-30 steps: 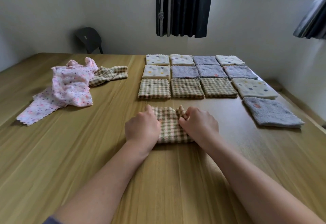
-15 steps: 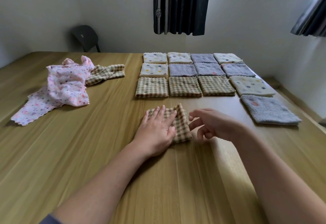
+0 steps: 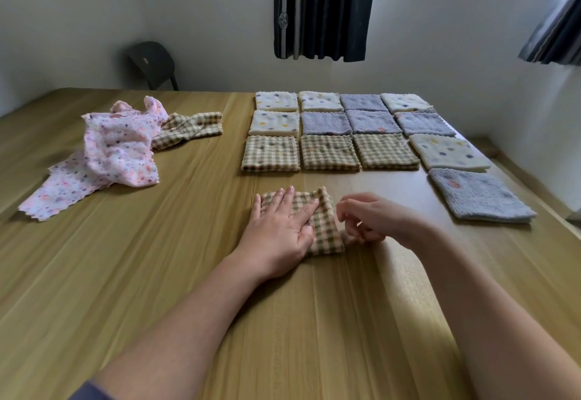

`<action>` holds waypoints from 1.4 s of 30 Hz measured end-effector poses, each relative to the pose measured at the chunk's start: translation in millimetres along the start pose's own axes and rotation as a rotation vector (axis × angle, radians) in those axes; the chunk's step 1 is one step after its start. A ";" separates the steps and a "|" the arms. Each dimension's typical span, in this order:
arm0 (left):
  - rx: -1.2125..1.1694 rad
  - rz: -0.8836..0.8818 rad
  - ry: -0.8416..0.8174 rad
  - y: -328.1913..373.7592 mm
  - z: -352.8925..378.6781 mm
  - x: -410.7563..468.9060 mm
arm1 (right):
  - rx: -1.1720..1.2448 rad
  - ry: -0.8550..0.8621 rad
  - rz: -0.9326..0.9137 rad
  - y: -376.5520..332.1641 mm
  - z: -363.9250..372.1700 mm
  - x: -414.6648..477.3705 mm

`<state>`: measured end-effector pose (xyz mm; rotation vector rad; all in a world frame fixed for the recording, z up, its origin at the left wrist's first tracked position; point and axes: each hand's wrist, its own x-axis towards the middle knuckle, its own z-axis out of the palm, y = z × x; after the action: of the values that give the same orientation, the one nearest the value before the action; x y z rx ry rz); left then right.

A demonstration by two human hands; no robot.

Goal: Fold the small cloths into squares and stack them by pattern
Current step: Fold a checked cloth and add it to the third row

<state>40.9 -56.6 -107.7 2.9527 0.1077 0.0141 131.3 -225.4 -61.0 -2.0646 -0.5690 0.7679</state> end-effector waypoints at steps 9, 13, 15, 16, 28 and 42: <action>0.084 0.259 0.040 4.0 -4.0 -1.6 | -0.208 0.519 -0.203 13.1 20.0 21.9; -0.054 0.244 0.088 2.2 -4.5 -6.3 | -0.228 0.587 -0.237 14.2 21.3 18.8; -0.106 0.147 0.133 -2.3 -7.2 -9.2 | -0.256 0.632 -0.306 12.8 23.7 16.9; -0.092 0.096 0.128 -4.8 -7.6 -9.9 | -0.282 0.619 -0.359 11.4 26.6 16.4; -0.008 -0.125 0.032 -27.5 -5.4 -19.5 | -0.951 0.207 -0.223 9.2 52.2 12.7; -0.128 -0.405 0.170 -52.7 -5.6 -12.2 | -0.881 0.234 -0.390 1.5 68.2 17.2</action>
<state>24.9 -4.8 -112.0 2.7416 0.6969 0.2064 96.2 -177.8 -99.0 -2.6363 -1.2871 0.0068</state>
